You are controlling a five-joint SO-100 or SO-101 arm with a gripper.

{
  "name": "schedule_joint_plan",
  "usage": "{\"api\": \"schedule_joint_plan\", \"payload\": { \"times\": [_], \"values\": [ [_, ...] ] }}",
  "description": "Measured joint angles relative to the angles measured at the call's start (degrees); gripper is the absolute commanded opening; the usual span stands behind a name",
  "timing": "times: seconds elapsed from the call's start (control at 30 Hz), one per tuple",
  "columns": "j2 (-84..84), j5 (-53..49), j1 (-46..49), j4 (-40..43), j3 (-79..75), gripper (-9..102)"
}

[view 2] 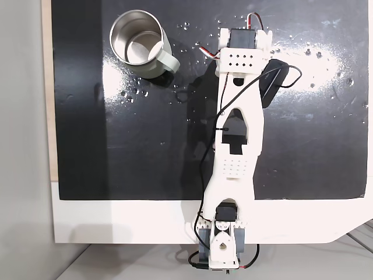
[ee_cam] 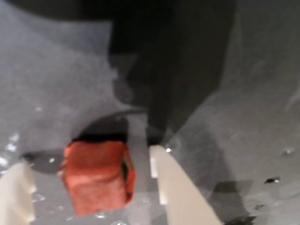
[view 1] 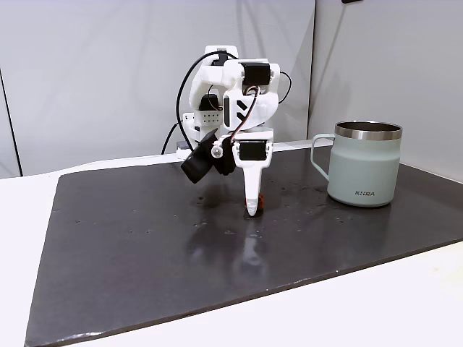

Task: Grasp a cube and put it in the cup.

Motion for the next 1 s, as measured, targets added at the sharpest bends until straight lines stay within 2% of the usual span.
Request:
{"api": "schedule_joint_plan", "payload": {
  "times": [0.2,0.43,0.8,1.0],
  "values": [
    [-0.97,-0.09,0.26,0.18,-1.49,21],
    [-1.05,-0.09,0.26,0.26,-1.49,2],
    [-0.7,-0.09,0.26,0.79,-1.49,0],
    [7.65,0.7,0.09,2.2,1.93,0]
  ]
}}
